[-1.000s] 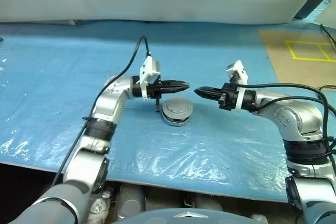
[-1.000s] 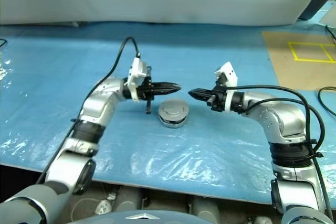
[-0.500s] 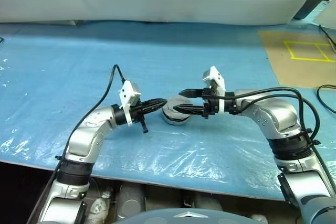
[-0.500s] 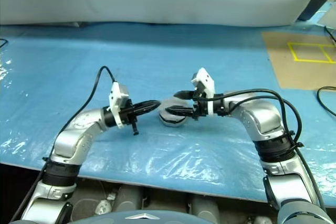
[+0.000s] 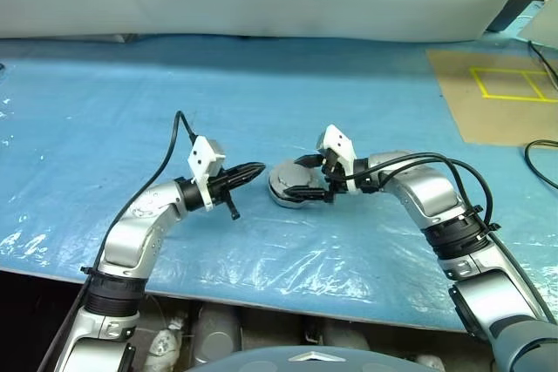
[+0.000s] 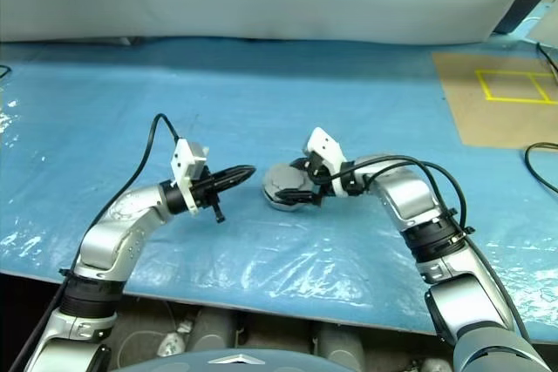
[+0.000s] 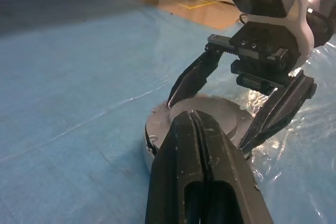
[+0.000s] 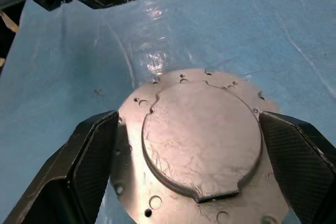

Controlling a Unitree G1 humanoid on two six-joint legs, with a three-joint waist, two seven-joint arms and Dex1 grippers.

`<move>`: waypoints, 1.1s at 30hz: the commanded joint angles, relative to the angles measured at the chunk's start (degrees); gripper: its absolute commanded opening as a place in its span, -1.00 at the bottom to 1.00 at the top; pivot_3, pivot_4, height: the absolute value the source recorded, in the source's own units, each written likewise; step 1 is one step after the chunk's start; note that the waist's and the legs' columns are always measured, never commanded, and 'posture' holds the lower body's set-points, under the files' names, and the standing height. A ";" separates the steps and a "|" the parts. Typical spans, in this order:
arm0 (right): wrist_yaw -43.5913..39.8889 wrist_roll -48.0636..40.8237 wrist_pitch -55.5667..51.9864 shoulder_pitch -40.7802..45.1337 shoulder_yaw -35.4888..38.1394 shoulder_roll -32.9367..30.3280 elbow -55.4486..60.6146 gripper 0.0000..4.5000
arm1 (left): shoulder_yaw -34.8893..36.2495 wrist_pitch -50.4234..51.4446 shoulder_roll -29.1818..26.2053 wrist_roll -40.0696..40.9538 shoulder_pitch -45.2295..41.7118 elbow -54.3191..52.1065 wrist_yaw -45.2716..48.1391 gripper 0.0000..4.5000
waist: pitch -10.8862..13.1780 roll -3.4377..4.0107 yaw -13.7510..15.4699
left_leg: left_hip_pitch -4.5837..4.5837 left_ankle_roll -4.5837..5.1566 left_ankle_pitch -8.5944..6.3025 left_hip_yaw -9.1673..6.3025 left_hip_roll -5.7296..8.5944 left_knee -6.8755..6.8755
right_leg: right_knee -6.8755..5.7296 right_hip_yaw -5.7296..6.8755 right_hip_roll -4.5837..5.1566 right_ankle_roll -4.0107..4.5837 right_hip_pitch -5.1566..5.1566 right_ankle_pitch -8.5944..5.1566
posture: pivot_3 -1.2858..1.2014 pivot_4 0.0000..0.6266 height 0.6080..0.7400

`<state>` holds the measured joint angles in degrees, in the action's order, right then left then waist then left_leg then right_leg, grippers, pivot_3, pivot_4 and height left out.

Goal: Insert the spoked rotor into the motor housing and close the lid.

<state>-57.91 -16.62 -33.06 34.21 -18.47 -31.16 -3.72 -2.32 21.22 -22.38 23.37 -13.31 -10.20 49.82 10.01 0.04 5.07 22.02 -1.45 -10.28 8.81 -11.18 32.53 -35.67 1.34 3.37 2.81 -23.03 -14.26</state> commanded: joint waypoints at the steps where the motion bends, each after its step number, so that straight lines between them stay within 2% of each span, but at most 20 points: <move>1: -0.94 1.05 1.16 -0.36 0.02 0.39 -1.15 0.99 | -0.63 -2.03 -0.39 -0.35 0.45 -1.84 0.21 -1.00 | 0.00 0.00 -0.06 | 0.00 0.00 0.00 0.00 0.00 0.01 | 0.00 -0.01 0.00 0.00 0.00 0.00 | 0.03 -0.52 1.00; 6: -1.28 2.99 2.62 -1.34 -0.70 0.25 -1.04 0.99 | -1.37 -2.94 -0.30 -0.76 0.73 -1.58 0.09 -1.00 | 0.00 0.00 -0.28 | -0.03 0.00 0.00 0.00 -0.02 0.13 | -0.04 -0.01 0.00 0.00 0.07 0.00 | 0.03 -0.52 1.00; 9: -1.29 4.62 4.80 -1.83 -1.12 0.16 -1.19 0.72 | -1.51 -3.93 -0.32 -1.02 0.68 -0.43 0.34 -1.00 | -0.01 0.00 -0.34 | -0.04 0.00 0.00 0.00 -0.02 0.14 | -0.06 -0.01 0.00 0.00 0.08 0.00 | 0.03 -0.52 1.00; 20: -1.37 5.57 4.63 -1.19 -0.72 2.67 -1.18 -0.83 | -0.26 -6.92 -1.89 -0.87 0.05 2.94 1.76 -1.00 | -0.05 0.01 -1.16 | -0.07 0.03 0.01 0.00 -0.08 0.16 | -0.06 0.00 -0.05 0.01 0.12 0.00 | 0.03 -0.52 1.00; 27: -0.98 6.16 4.22 -0.03 0.48 3.52 -3.22 -0.83 | -0.52 -8.05 -1.95 -0.95 1.23 3.15 1.69 -1.00 | -0.05 0.02 -1.21 | -0.09 0.14 0.08 0.00 -0.12 0.16 | -0.09 0.00 -0.07 0.02 0.12 0.00 | 0.03 -0.52 1.00; 33: -2.65 5.13 3.75 0.91 2.98 1.41 -4.46 -0.83 | -1.01 -9.19 -1.92 -1.14 2.08 3.82 1.97 -1.00 | -0.05 0.02 -1.15 | -0.12 0.01 -0.01 0.01 -0.11 0.24 | -0.11 -0.01 -0.06 0.02 0.19 0.00 | 0.03 -0.52 1.00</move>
<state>-59.72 -11.16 -28.29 34.84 -16.55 -28.58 -7.90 -3.77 13.51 -23.88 22.25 -11.25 -5.32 51.21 9.96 0.06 3.93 21.91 -1.44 -10.29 8.82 -11.29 32.77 -35.77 1.33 3.31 2.83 -22.84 -14.26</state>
